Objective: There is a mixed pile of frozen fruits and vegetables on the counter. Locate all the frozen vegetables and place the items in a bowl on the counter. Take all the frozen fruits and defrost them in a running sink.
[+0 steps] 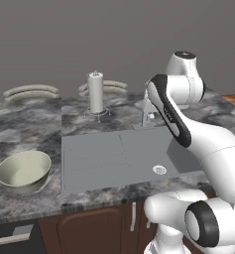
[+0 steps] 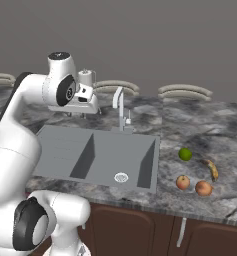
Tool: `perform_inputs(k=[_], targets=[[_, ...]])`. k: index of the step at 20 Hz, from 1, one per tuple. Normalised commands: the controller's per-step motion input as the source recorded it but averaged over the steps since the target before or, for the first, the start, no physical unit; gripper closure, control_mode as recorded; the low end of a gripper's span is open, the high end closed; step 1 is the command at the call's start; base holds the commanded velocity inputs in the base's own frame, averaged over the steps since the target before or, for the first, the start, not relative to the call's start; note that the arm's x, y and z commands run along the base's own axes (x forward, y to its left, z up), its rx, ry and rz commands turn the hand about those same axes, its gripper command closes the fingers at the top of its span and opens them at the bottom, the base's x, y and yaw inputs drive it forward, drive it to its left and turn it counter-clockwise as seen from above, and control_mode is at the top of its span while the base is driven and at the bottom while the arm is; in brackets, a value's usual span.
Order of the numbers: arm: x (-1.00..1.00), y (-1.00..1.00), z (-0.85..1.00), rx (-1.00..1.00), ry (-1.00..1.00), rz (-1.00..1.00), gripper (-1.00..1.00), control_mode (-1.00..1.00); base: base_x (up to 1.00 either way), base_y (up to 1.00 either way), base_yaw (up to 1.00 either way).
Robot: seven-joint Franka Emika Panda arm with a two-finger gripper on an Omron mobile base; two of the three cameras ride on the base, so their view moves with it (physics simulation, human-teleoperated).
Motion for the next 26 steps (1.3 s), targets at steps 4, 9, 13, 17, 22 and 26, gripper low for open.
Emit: perform_inputs(k=[4, 9, 13, 17, 22, 26], targets=[[-0.07, -0.02, 0.0, 0.0, 0.0, 0.0, -1.0, -1.0, 0.0, 0.0, 0.0], [-0.16, -0.03, 0.0, 0.0, -0.02, 0.0, -1.0, -1.0, 0.0, 0.0, 0.0], [-0.17, -0.05, 0.0, 0.0, -0.01, 0.0, -1.0, -1.0, 0.0, 0.0, 0.0], [-0.17, -0.1, 0.0, 0.0, 0.0, 0.0, -1.0, -1.0, 0.0, 0.0, 0.0], [-0.18, -0.1, -0.05, 0.0, -0.05, 0.0, -1.0, -1.0, 0.0, 0.0, 0.0], [-0.16, -0.14, -0.1, 0.0, -0.03, 0.0, -1.0, -1.0, 0.0, 0.0, 0.0]])
